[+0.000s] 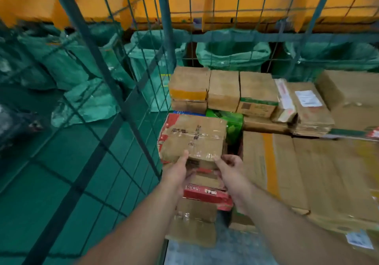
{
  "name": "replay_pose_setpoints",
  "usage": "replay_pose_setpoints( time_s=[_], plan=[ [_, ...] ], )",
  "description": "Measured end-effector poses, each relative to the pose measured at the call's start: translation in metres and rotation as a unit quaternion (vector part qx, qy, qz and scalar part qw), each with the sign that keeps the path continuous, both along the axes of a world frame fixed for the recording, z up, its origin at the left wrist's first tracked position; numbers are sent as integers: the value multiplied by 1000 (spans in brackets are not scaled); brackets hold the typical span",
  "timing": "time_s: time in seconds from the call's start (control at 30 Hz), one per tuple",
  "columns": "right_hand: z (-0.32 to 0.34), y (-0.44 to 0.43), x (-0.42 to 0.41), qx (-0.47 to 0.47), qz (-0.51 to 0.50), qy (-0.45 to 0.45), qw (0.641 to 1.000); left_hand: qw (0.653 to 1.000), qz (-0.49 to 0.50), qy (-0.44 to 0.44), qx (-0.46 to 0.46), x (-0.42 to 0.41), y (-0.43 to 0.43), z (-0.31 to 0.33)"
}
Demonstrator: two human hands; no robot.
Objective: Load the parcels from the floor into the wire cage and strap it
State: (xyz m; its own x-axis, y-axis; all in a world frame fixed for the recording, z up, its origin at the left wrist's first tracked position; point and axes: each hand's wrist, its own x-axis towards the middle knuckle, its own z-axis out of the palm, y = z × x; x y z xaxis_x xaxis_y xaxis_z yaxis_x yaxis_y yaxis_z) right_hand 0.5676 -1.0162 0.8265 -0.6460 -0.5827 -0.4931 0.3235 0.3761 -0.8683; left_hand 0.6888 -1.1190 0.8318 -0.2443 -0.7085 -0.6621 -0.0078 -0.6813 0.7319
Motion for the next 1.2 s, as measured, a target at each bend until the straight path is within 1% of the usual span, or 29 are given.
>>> replay_pose_setpoints(
  time_s=[0.13,0.2,0.27,0.33,0.43,0.53,0.57,0.6,0.63,0.67,0.7,0.73,0.83,0.9,0.97,1.0,1.07,1.13,1.17,1.2],
  plan=[
    [-21,-60,-30,-14,-7,3,1000,999,36,-2,-15,-26,-46,-14],
    [-28,-89,-37,-8,7,16,1000,997,66,-13,-23,-35,-69,-13],
    [-40,-118,-42,-12,-6,40,999,996,82,-24,-23,-45,-92,-16],
    [-51,-135,-48,10,-26,68,997,997,54,-51,-7,-51,-105,-16],
    [-63,-138,-54,19,-12,100,995,995,43,-87,-8,-53,-115,-26],
    [-64,-126,-56,-1,2,63,998,989,23,-131,-61,-47,-116,-39],
    [-60,-120,-57,5,23,51,998,982,8,-167,-88,-44,-114,-40],
    [-53,-114,-57,10,60,42,997,972,8,-207,-111,-40,-116,-48],
    [-42,-106,-57,10,111,33,993,965,24,-229,-125,-34,-119,-59],
    [-32,-97,-55,4,157,20,987,963,37,-233,-129,-28,-123,-69],
    [-19,-85,-53,-4,181,14,983,966,41,-222,-124,-27,-115,-59],
    [-11,-72,-50,-11,184,12,983,972,40,-204,-111,-25,-105,-52],
    [-6,-29,-31,32,133,48,989,983,-13,-163,-82,-30,-56,-39],
    [-15,14,-17,50,74,11,996,983,-87,-153,-43,-41,4,-36],
    [-21,77,-8,27,-13,-58,998,972,-188,-140,-20,-54,80,-39],
    [-21,119,-3,19,-56,-70,996,957,-253,-137,-25,-58,122,-39],
    [-20,213,7,64,-149,-76,984,914,-384,-130,-26,-56,201,-43],
    [-24,307,24,110,-254,-95,956,871,-473,-130,-14,-47,265,-45],
    [-26,358,37,127,-314,-102,935,845,-517,-132,-11,-41,300,-44],
    [-30,395,46,130,-351,-104,921,823,-552,-137,-13,-37,322,-43]
  ],
)
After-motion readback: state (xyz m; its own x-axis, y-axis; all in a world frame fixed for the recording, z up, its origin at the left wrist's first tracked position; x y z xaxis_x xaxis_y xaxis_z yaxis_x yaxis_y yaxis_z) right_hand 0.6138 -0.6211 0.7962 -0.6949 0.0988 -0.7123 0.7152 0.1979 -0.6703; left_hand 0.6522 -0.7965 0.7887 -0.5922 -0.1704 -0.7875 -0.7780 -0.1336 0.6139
